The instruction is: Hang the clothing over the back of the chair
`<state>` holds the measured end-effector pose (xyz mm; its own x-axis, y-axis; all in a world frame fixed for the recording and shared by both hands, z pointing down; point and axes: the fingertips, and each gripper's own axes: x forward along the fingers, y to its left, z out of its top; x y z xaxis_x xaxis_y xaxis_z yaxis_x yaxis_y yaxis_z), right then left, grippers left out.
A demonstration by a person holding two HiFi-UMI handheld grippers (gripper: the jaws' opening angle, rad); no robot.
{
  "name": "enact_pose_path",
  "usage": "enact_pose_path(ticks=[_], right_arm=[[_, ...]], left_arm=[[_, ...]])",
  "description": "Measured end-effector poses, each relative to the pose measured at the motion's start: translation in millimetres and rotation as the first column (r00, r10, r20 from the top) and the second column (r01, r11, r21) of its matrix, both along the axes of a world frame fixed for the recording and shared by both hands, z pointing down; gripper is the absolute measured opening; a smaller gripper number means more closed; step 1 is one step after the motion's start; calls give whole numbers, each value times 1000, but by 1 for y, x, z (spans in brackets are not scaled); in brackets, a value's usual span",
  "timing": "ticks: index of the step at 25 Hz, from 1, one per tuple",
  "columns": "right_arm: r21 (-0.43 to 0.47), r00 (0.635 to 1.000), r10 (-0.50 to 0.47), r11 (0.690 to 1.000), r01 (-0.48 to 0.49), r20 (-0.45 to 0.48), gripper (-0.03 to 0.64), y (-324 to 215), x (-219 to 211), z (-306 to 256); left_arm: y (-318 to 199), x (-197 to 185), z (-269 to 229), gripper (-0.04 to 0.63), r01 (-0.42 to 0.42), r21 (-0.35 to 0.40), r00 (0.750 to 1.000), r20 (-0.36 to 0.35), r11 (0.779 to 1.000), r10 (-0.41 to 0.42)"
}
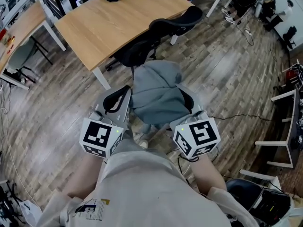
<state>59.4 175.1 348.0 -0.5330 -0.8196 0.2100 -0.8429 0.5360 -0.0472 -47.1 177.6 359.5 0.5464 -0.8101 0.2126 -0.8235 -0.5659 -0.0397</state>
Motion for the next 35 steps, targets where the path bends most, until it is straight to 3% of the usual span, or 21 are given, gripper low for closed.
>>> enact_pose_path(ticks=[19, 26, 35], right_arm=[[-8, 998, -66, 998, 66, 11, 61, -123, -57, -24], [5, 998, -56, 998, 56, 16, 61, -190, -87, -41], [8, 1000, -5, 1000, 5, 25, 63, -277, -122, -61]], left_arm=[[-126, -52, -11, 2, 27, -1, 1000, -11, 1000, -27], [-197, -79, -31, 2, -4, 32, 999, -52, 999, 6], [-287, -116, -45, 2, -61, 26, 997, -55, 998, 62]])
